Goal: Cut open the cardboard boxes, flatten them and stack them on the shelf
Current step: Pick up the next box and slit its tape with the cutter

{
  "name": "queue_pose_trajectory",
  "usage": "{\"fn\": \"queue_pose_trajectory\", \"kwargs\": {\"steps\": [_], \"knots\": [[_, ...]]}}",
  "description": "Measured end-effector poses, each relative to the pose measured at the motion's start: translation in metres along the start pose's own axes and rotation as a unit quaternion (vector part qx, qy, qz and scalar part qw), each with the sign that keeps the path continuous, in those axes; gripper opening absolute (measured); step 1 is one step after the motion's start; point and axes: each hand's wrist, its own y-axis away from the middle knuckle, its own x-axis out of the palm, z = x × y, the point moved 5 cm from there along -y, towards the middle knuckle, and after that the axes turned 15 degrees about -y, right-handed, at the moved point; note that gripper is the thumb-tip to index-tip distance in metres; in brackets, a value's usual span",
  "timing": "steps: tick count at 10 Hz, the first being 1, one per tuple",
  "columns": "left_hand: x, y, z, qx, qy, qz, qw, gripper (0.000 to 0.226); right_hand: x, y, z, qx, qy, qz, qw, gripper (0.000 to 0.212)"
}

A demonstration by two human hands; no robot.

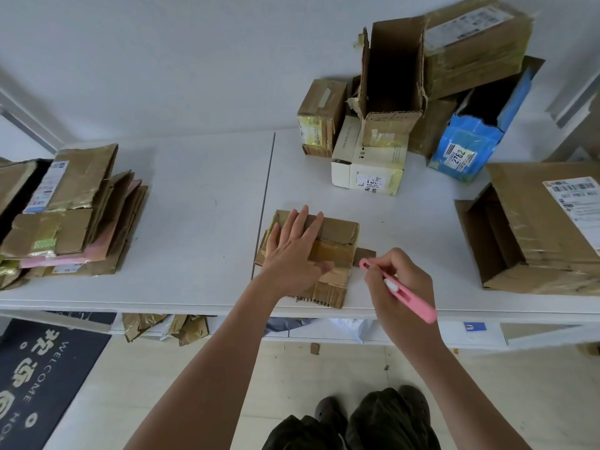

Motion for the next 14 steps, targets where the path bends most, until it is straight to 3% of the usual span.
{"fn": "queue_pose_trajectory", "kwargs": {"steps": [1,4,5,6,8,9,10,11,12,14], "knots": [[0.000,-0.001,0.000,-0.002,-0.002,0.002,1.000,0.092,0.002,-0.007,-0.004,0.014,0.003,-0.026,1.000,0.015],[0.002,-0.003,0.002,-0.009,0.020,-0.004,1.000,0.090,-0.005,0.000,-0.007,0.043,-0.019,0.019,0.999,0.014],[-0.006,-0.003,0.001,-0.038,0.039,-0.044,0.998,0.088,-0.013,0.003,-0.008,0.042,-0.035,-0.051,0.997,0.011],[-0.021,-0.004,-0.005,-0.096,-0.058,-0.082,0.990,0.087,-0.020,0.004,-0.007,0.034,-0.035,-0.089,0.995,0.007],[-0.040,-0.005,-0.017,-0.220,-0.138,-0.059,0.964,0.099,-0.029,0.004,-0.004,0.028,-0.039,-0.109,0.993,0.006],[-0.041,-0.003,-0.014,-0.252,-0.079,-0.081,0.961,0.081,-0.033,0.008,-0.006,0.035,-0.052,-0.120,0.991,0.005],[-0.036,-0.007,-0.011,-0.231,0.035,-0.083,0.969,0.056,-0.032,0.012,-0.013,0.055,-0.068,-0.137,0.987,0.006],[-0.032,-0.006,-0.003,-0.240,0.162,-0.064,0.955,0.035,-0.022,0.019,-0.021,0.089,-0.107,-0.136,0.981,0.006],[-0.035,-0.001,0.003,-0.262,0.133,-0.056,0.954,0.033,-0.005,0.028,-0.026,0.120,-0.154,-0.140,0.971,0.006],[-0.044,0.012,0.025,-0.291,-0.120,-0.052,0.948,0.047,-0.002,0.004,-0.024,0.042,-0.079,-0.165,0.982,0.006]]}}
